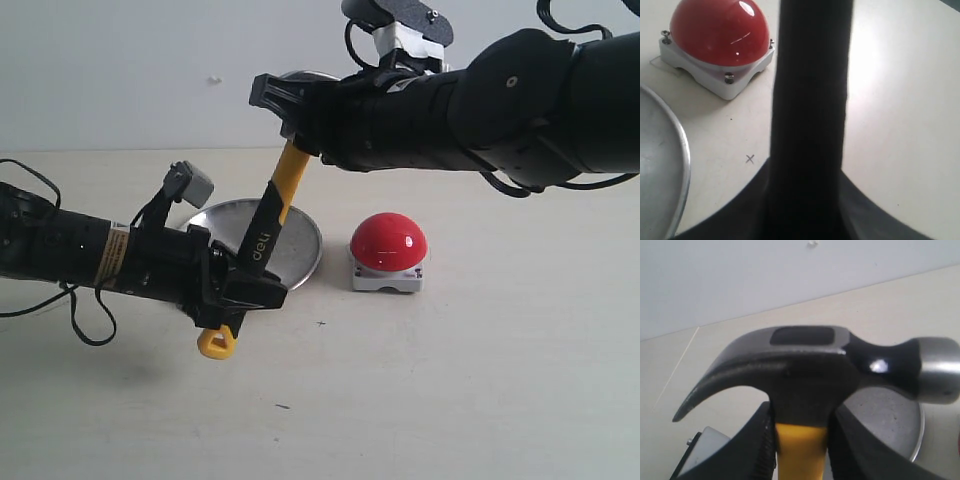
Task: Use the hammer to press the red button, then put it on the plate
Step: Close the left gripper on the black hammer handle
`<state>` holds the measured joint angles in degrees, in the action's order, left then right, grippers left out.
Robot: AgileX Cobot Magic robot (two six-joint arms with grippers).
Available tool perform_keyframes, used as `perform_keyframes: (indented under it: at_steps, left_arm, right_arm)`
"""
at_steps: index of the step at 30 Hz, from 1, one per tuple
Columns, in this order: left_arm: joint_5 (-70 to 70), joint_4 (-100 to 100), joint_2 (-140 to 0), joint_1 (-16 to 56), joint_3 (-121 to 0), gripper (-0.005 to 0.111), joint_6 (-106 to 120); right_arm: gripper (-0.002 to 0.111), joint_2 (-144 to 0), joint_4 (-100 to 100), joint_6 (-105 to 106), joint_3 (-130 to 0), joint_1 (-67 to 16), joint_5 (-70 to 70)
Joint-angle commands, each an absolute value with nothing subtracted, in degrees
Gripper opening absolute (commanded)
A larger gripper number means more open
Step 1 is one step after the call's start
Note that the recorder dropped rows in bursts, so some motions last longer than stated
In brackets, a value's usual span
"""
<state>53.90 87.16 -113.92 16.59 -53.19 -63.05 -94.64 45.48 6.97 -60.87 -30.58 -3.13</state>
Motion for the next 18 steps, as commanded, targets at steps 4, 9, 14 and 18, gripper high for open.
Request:
perform_keyframes:
  at_steps: [4,9,14,18]
  left_arm:
    - [56.4,86.5,-114.0,16.7,-53.6,0.000,-61.9]
    - [56.3,86.1,-114.0,16.6,-53.6,0.000,-61.5]
    - [56.3,85.8,-114.0,16.6,-53.6,0.000,-61.0]
    - [58.0,84.5,-114.0,14.6,-53.6,0.000,-60.4]
  right_arm:
    - [0.000,-93.3,44.7,7.8,-61.6,-30.7,-4.6]
    - [0.019,-93.3,45.0,7.8,-61.6,-30.7,-3.9]
    - [0.047,-93.3,44.8,8.3,-61.6,-30.7,-2.3]
    - [0.054,-93.3,44.8,9.0,-61.6,-30.7,-1.4]
